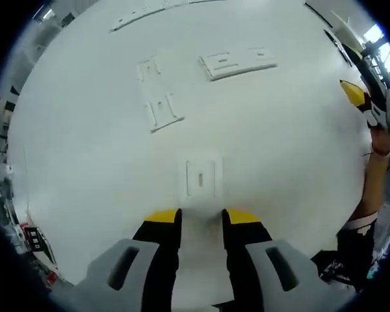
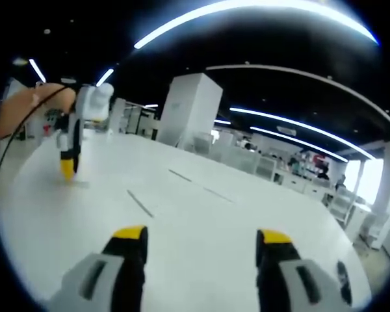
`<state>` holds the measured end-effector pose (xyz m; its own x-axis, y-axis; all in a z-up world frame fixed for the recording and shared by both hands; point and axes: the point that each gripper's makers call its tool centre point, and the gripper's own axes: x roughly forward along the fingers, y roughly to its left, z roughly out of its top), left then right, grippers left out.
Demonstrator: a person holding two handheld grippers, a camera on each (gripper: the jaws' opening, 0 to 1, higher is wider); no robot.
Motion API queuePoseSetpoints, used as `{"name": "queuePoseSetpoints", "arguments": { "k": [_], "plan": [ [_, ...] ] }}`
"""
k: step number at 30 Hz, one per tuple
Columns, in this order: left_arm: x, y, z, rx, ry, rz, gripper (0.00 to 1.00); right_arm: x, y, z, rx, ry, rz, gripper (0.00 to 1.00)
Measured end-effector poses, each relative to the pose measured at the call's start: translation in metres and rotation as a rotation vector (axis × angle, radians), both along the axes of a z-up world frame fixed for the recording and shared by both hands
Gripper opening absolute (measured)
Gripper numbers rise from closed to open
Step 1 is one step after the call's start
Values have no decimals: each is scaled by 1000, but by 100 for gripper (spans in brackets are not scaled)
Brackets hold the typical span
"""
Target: Locate the socket holder cover, grip the socket holder cover, clip it into the socket holder slot.
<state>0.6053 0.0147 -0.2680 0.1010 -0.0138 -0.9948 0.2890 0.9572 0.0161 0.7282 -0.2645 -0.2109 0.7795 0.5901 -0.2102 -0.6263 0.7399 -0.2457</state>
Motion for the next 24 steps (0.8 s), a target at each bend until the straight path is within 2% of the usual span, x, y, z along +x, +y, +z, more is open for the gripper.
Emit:
{"name": "queuePoseSetpoints", "arguments": {
  "k": [5,13,16,19,22,23,24],
  "plan": [
    [11,6,2,-19,-5,80,26,1,-4,2,7,-1,-10,69],
    [30,11,3,-17,-15,108,26,0,-4,1,3,-4,-14,69],
    [33,9,2,-33,-30,112,26,0,-4,1,6,-3,-15,69],
    [35,8,-1,-38,-19,118,26,1,-6,0,5,-4,-20,68],
    [41,13,-3,-9,-29,122,26,3,-7,1,6,-4,-22,68],
    [41,13,-4,-7,-25,123,26,3,-7,1,6,-4,-21,68],
    [31,13,-7,-5,-21,122,26,3,-7,1,5,-6,-22,68]
  ]
}}
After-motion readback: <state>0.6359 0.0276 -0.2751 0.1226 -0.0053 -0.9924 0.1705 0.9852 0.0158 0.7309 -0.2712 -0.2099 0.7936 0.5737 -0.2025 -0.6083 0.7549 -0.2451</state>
